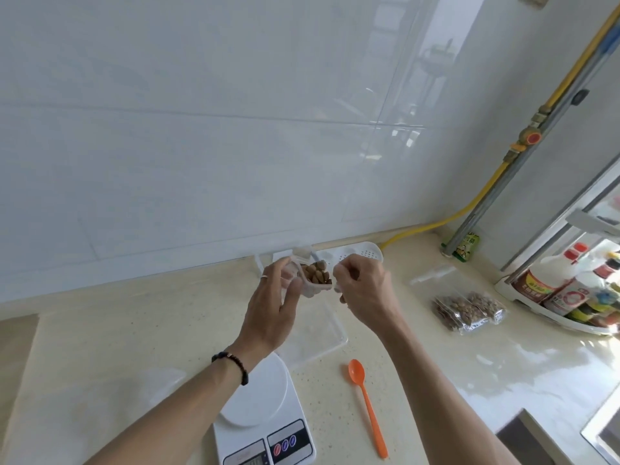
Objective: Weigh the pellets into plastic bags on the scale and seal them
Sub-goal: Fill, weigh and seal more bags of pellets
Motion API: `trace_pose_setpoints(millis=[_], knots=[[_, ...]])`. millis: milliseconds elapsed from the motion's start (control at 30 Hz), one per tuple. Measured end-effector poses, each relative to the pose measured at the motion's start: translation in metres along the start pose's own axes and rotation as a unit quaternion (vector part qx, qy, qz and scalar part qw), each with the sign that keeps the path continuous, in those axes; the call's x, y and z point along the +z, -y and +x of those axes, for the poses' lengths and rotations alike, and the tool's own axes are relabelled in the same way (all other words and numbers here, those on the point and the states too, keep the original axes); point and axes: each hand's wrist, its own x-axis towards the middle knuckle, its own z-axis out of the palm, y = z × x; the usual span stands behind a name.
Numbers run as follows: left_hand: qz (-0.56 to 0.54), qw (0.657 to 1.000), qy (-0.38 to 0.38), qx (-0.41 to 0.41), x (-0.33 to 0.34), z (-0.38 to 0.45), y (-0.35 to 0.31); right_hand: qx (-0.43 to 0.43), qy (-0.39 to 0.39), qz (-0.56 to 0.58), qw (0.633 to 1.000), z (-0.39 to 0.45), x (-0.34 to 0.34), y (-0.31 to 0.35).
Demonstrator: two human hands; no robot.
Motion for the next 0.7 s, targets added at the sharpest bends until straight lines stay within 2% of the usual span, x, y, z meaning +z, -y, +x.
trace_pose_setpoints(millis=[233, 500, 700], knots=[[-0.022, 0.996, -0.088, -0.017, -0.018, 0.009, 0.007, -0.037, 0.031, -0.007, 0.999, -0.001, 0.016, 0.005], [-0.039, 0.997, -0.067, -0.008, -0.031, 0.015, 0.008, -0.059, 0.015, -0.010, 0.998, 0.002, 0.011, 0.010], [-0.070, 0.996, -0.045, -0.035, -0.028, 0.016, 0.001, -0.039, 0.015, 0.021, 0.999, 0.003, 0.013, 0.001]])
